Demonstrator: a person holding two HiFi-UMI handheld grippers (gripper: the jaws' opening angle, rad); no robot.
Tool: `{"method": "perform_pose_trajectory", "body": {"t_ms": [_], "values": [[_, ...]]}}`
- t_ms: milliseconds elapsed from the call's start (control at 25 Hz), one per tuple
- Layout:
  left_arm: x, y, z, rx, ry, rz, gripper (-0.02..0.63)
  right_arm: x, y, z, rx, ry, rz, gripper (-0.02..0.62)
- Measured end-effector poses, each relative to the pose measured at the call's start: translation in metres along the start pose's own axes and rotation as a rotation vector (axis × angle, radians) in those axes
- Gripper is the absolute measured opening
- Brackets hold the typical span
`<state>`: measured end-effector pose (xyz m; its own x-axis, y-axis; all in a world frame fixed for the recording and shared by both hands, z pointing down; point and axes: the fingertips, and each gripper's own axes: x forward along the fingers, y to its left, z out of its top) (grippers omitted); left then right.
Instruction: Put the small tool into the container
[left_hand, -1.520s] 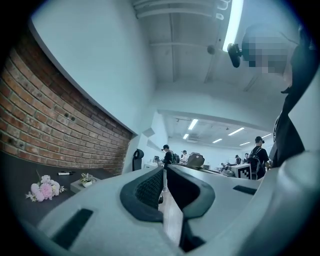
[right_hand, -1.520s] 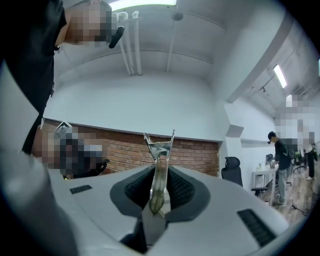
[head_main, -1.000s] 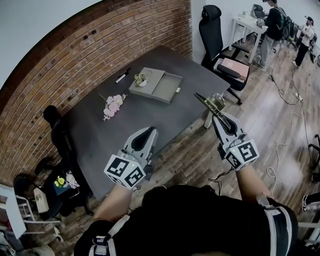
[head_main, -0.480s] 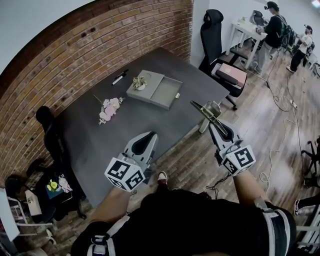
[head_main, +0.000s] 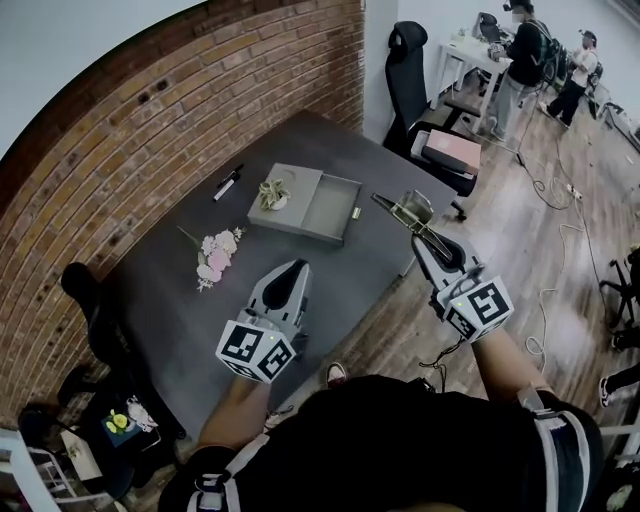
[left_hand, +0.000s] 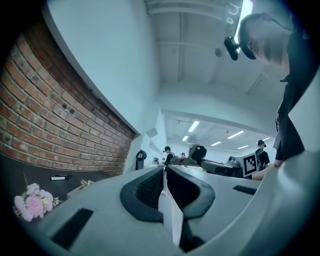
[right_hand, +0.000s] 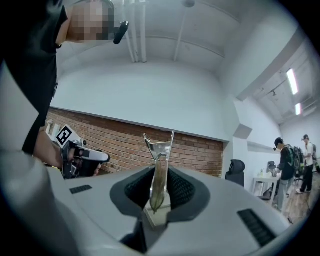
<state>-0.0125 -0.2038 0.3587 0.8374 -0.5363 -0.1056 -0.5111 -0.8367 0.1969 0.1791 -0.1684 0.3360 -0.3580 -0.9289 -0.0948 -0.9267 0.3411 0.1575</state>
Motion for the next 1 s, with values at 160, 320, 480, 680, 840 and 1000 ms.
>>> {"method": "perform_pose_trajectory", "body": {"t_ms": [160, 320, 480, 680, 840, 1000], "values": [[0.01, 0.017, 0.01, -0.01, -0.013, -0.042, 0.015, 0.024, -0.007, 0.001, 0.008, 0.003, -0.028, 0.057], [0.009, 0.036, 0.016, 0.004, -0.031, -0.069, 0.011, 0.048, -0.006, -0.006, -0.004, 0.025, -0.038, 0.057], [0.011, 0.061, 0.015, -0.018, -0.044, -0.034, 0.009, 0.069, -0.005, -0.011, 0.0, 0.044, -0.023, 0.057], [0.021, 0.073, 0.009, 0.029, -0.026, -0.008, 0.009, 0.09, -0.011, -0.014, -0.02, 0.057, 0.011, 0.057], [0.032, 0.077, 0.015, 0.061, -0.025, 0.028, 0.009, 0.103, -0.023, -0.016, -0.021, 0.05, 0.046, 0.057], [0.036, 0.08, 0.019, 0.117, -0.009, 0.055, 0.009, 0.117, -0.036, -0.023, 0.005, 0.045, 0.062, 0.057]]}}
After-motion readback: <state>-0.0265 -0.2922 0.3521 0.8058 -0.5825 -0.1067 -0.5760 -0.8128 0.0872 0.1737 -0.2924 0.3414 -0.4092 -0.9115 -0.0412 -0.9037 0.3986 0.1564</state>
